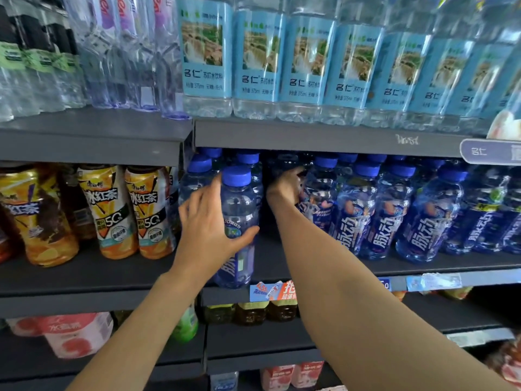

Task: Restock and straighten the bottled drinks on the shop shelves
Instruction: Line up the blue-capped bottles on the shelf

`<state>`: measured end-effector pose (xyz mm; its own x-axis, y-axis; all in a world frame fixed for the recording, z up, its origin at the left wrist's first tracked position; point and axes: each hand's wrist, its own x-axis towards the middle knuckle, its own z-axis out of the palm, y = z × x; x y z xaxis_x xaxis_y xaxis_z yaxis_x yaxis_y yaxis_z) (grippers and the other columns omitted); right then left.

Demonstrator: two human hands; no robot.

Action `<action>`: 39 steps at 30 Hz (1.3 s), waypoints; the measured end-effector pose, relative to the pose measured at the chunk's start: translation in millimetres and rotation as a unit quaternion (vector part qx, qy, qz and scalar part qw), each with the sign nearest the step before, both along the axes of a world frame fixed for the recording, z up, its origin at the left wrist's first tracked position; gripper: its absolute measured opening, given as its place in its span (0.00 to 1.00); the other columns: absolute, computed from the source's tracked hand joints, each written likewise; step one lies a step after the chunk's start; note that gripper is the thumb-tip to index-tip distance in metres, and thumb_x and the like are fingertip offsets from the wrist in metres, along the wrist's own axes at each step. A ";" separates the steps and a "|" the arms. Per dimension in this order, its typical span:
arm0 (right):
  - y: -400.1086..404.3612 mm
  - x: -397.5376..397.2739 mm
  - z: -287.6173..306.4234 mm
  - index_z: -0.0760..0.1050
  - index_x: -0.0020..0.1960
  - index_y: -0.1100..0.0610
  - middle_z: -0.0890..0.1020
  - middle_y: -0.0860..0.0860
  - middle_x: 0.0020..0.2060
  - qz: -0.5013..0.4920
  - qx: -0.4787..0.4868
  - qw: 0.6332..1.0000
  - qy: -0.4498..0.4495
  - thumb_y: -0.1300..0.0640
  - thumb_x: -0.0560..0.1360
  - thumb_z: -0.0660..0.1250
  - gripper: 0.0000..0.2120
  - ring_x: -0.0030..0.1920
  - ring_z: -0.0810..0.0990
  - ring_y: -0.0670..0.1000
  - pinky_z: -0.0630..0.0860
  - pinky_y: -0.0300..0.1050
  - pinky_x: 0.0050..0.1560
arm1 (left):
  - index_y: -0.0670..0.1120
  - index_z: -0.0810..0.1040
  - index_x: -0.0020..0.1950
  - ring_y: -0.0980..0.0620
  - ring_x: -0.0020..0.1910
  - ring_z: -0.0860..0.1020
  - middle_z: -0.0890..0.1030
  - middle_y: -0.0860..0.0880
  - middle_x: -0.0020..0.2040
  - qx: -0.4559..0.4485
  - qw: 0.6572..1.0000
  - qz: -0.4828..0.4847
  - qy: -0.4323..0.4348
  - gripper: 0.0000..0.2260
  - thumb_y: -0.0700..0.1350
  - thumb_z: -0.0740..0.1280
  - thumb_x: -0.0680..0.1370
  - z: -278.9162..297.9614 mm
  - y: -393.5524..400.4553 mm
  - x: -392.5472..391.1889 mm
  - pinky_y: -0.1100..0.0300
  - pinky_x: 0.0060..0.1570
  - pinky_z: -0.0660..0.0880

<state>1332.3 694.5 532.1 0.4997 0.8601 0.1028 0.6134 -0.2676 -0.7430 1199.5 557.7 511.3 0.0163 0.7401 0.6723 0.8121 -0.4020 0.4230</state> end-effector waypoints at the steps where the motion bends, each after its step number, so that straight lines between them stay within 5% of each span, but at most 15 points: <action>1: 4.0 2.4 -1.4 0.43 0.75 0.64 0.64 0.63 0.70 0.001 0.007 1.000 -0.004 0.64 0.79 0.58 0.32 0.69 0.67 0.58 0.69 0.49 0.64 | 0.42 0.54 0.74 0.54 0.64 0.56 0.66 0.43 0.67 0.001 1.000 -0.001 -0.002 0.45 0.56 0.74 0.66 -0.6 0.4 0.0 0.53 0.66 0.53; 7: 1.6 10.3 -17.8 0.57 0.69 0.66 0.76 0.64 0.58 0.111 0.085 0.990 0.002 0.57 0.78 0.60 0.24 0.57 0.76 0.62 0.73 0.51 0.54 | 0.44 0.55 0.74 0.52 0.65 0.58 0.66 0.44 0.68 0.004 1.000 -0.004 -0.010 0.45 0.57 0.74 0.66 -4.7 4.1 -1.4 0.54 0.67 0.53; 12: -0.5 17.0 1.5 0.53 0.73 0.57 0.70 0.59 0.66 0.152 0.013 0.972 0.177 0.65 0.78 0.59 0.26 0.55 0.75 0.56 0.76 0.58 0.55 | 0.45 0.54 0.75 0.52 0.66 0.57 0.65 0.45 0.68 -0.002 1.000 -0.011 -0.017 0.44 0.57 0.73 0.67 -4.7 2.1 -0.6 0.54 0.68 0.53; 16: -17.0 14.2 1.4 0.42 0.76 0.58 0.63 0.62 0.70 0.133 -0.020 0.991 0.011 0.63 0.80 0.54 0.30 0.69 0.66 0.59 0.65 0.48 0.65 | 0.44 0.54 0.74 0.52 0.66 0.57 0.65 0.44 0.68 -0.008 1.000 -0.011 -0.011 0.44 0.56 0.73 0.67 -2.9 0.1 -0.5 0.53 0.67 0.54; 19: -49.6 16.7 -11.8 0.53 0.74 0.62 0.74 0.65 0.61 0.126 0.091 0.988 0.025 0.70 0.76 0.56 0.28 0.61 0.73 0.63 0.71 0.49 0.55 | 0.42 0.55 0.74 0.47 0.67 0.60 0.67 0.43 0.67 -0.006 1.000 -0.003 0.004 0.44 0.57 0.73 0.67 -4.1 0.4 -1.6 0.53 0.67 0.54; 22: -81.2 17.4 -31.0 0.63 0.68 0.64 0.77 0.61 0.60 0.201 0.109 0.973 0.018 0.66 0.76 0.61 0.21 0.61 0.75 0.59 0.69 0.43 0.53 | 0.42 0.55 0.74 0.46 0.67 0.61 0.67 0.43 0.67 -0.011 1.000 0.000 0.008 0.44 0.58 0.72 0.67 -4.4 1.8 -1.5 0.53 0.67 0.55; 26: -85.4 7.1 -40.1 0.60 0.70 0.63 0.75 0.59 0.62 0.285 0.043 0.957 -0.008 0.62 0.73 0.68 0.29 0.62 0.74 0.58 0.70 0.42 0.55 | 0.42 0.55 0.74 0.46 0.67 0.62 0.67 0.44 0.67 -0.011 1.000 0.002 0.010 0.44 0.58 0.72 0.67 -3.8 2.0 -1.3 0.53 0.67 0.56; 31: -60.8 1.5 -37.9 0.65 0.64 0.66 0.77 0.63 0.57 0.289 0.035 0.955 -0.063 0.65 0.73 0.65 0.20 0.58 0.76 0.62 0.70 0.45 0.50 | 0.43 0.55 0.74 0.46 0.67 0.62 0.67 0.45 0.67 -0.010 1.000 -0.003 0.011 0.44 0.58 0.73 0.67 -2.5 0.5 -2.9 0.54 0.67 0.56; 36: -48.6 13.9 -39.9 0.64 0.71 0.60 0.76 0.59 0.63 0.281 0.029 0.958 -0.047 0.60 0.74 0.68 0.27 0.63 0.73 0.59 0.69 0.48 0.63 | 0.44 0.54 0.74 0.47 0.67 0.61 0.67 0.45 0.68 -0.011 1.000 -0.016 0.006 0.44 0.57 0.73 0.67 -0.8 -0.9 -3.5 0.53 0.67 0.56; 39: -51.4 19.2 -44.3 0.63 0.72 0.59 0.76 0.59 0.62 0.271 0.028 0.962 -0.022 0.58 0.74 0.68 0.29 0.63 0.74 0.58 0.70 0.46 0.60 | 0.44 0.54 0.75 0.47 0.67 0.60 0.66 0.45 0.68 -0.011 1.000 -0.017 0.001 0.44 0.57 0.73 0.67 -0.3 -2.6 -2.1 0.53 0.67 0.56</action>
